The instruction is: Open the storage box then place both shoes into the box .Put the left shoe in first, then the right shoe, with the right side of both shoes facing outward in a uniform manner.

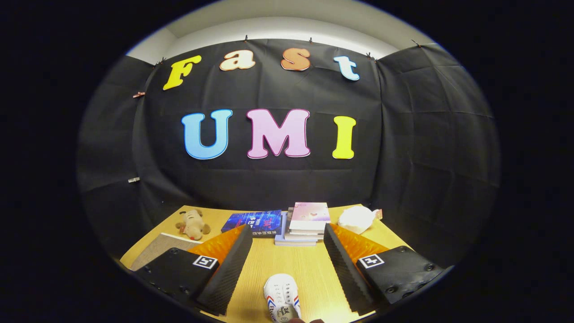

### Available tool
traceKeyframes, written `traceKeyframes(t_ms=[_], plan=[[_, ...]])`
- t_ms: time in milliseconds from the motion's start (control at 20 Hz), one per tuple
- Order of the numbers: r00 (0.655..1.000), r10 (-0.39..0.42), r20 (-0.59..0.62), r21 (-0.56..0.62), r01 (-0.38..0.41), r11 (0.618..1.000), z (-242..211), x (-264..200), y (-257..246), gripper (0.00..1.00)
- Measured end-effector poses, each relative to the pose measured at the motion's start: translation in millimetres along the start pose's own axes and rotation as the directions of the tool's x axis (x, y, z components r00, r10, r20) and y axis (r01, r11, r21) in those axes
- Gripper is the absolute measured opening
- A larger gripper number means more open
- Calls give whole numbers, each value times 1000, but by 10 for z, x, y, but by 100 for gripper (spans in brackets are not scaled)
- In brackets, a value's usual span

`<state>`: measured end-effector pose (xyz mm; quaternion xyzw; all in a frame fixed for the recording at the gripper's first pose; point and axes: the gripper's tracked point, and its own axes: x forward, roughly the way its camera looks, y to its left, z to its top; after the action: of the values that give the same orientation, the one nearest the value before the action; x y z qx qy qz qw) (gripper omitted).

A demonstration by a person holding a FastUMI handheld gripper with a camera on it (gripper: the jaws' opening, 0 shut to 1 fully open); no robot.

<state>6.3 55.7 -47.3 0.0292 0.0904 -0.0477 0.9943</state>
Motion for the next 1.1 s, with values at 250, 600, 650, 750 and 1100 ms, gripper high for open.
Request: traceKeyframes(t_ms=[250, 600, 650, 750, 1100], plan=[[999, 32, -41, -17, -32, 999, -51, 53, -18, 98], [961, 224, -164, 77, -214, 974, -356, 167, 168, 98], [945, 272, -182, 125, -252, 960, -388, 154, 233, 99], [892, 379, -245, 215, -331, 919, -598, 135, 422, 99], [599, 706, -378, 508, -503, 699, -1276, -171, 1055, 98]])
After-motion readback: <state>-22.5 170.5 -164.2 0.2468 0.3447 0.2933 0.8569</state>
